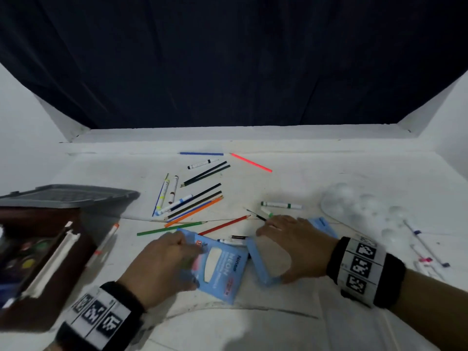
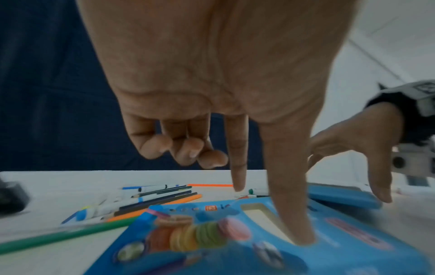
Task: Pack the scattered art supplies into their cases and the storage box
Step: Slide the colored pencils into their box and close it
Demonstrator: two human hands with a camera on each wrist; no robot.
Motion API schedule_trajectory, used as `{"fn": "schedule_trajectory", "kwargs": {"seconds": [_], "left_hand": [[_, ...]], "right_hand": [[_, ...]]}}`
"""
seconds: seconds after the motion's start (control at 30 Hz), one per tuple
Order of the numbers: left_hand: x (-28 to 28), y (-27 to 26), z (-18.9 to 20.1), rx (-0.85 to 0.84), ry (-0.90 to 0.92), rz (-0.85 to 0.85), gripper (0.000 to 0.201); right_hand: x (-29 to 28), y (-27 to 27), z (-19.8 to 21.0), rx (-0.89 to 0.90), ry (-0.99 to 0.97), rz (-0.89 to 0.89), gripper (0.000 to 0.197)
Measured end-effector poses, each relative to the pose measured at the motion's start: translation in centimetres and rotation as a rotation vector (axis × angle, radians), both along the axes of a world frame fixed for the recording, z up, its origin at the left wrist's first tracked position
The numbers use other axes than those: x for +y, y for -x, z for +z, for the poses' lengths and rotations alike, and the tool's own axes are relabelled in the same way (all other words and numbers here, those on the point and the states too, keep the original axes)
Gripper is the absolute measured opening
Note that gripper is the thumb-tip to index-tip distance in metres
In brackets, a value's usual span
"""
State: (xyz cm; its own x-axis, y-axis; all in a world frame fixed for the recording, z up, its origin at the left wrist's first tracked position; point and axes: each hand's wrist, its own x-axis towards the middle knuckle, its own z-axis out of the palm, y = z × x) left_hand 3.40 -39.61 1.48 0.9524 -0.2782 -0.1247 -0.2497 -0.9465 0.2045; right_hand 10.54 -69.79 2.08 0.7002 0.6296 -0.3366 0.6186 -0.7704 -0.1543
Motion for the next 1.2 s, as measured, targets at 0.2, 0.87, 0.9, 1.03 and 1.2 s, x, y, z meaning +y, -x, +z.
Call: {"fn": "schedule_trajectory", "kwargs": {"seconds": [0.2, 0.87, 0.9, 1.03, 1.2], "left_hand": [[-0.8, -4.1, -0.9, 0.098, -0.228, -0.311, 0.101], [2.5, -1.0, 0.0, -0.249, 0.257, -0.164, 0.101], [2.7, -0.7, 0.0, -0.25, 0.257, -0.149, 0.101], [3.6, 0.0, 0.2, -0.247, 0.249, -0.11, 0.105], [3.9, 0.8, 0.9, -0.233, 0.261, -0.081, 0.104]], "right_hand": [[1.6, -0.4, 0.5, 0.155, 0.201, -0.084, 0.116], [2.8, 3.7, 2.2, -0.328, -0.255, -0.206, 0.098], [3.0, 3.7, 2.2, -0.332, -0.272, -0.211, 0.098], [3.3, 4.0, 2.6, -0.348, -0.327, -0.222, 0.101], [3.8, 4.7, 3.3, -0.413, -0.334, -0.193, 0.1]]}}
